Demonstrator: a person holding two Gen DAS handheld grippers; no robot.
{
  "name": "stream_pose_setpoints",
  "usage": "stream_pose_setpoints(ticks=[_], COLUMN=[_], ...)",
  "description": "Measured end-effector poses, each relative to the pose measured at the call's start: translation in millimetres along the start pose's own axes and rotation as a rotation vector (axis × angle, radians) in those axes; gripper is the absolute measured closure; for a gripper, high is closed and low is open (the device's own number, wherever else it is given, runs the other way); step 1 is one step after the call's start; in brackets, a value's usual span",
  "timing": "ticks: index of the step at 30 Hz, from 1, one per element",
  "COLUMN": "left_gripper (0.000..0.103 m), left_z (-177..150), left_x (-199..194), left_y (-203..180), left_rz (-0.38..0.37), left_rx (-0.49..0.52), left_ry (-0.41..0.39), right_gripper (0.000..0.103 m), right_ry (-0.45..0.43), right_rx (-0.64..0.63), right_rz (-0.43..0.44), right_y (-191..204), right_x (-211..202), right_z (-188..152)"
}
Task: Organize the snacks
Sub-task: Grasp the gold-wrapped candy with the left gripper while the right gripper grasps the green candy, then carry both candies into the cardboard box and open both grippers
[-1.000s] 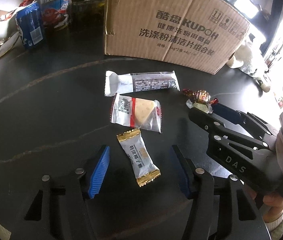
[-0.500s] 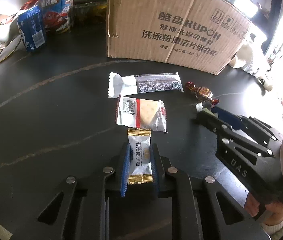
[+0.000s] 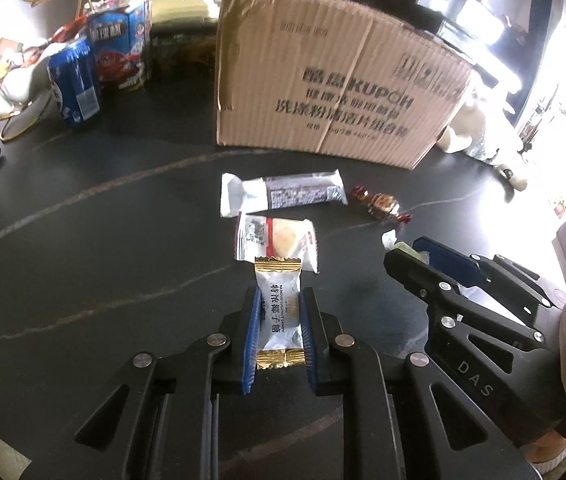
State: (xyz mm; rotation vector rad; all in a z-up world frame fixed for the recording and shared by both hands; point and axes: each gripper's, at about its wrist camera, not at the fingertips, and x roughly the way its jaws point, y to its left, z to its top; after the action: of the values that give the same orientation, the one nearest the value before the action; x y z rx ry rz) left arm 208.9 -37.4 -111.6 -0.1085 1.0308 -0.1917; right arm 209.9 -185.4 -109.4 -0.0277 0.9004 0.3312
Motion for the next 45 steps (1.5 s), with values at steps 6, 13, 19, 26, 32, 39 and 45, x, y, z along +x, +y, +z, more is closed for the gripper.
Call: stream_pose_setpoints(ticks=[6,13,19,26,32,39,45], left_gripper=[0.083,0.083,0.083,0.083,0.083,0.083,0.083], left_z=[4,15,33,58,81,114,143], left_x=[-24,-53,-74,-90,-94,-97,-96], left_y=[-5,-11,-15,-19,-22,-27,-31], left_rz=[-0.007,-0.017,-0.020,-0.014,-0.009,-0.022,-0.015], left_rx=[0.026,0.053,0.074,0.102,0.128,0.147,0.171], left_ry=[-0.063,-0.138,-0.201,-0.253,-0.276,-0.286,-0.299], right_gripper=[0.075,0.075,0.075,0.075,0.075,0.075,0.075], right_ry=[-0.058,-0.135,-0.185,-0.236,-0.262,-0.283,-0.307], right_rx=[0.017,0.026,0.041,0.061,0.068,0.054,0.028], right_rz=[-0.002,-0.004,0.009,0.011,0.003,-0.011,-0.042], right_y=[2,5,7,2,-3,-10,-14], right_x=[-31,-62,-76,-88,-91,-95,-96], right_z=[7,21,39,63,84,113,139])
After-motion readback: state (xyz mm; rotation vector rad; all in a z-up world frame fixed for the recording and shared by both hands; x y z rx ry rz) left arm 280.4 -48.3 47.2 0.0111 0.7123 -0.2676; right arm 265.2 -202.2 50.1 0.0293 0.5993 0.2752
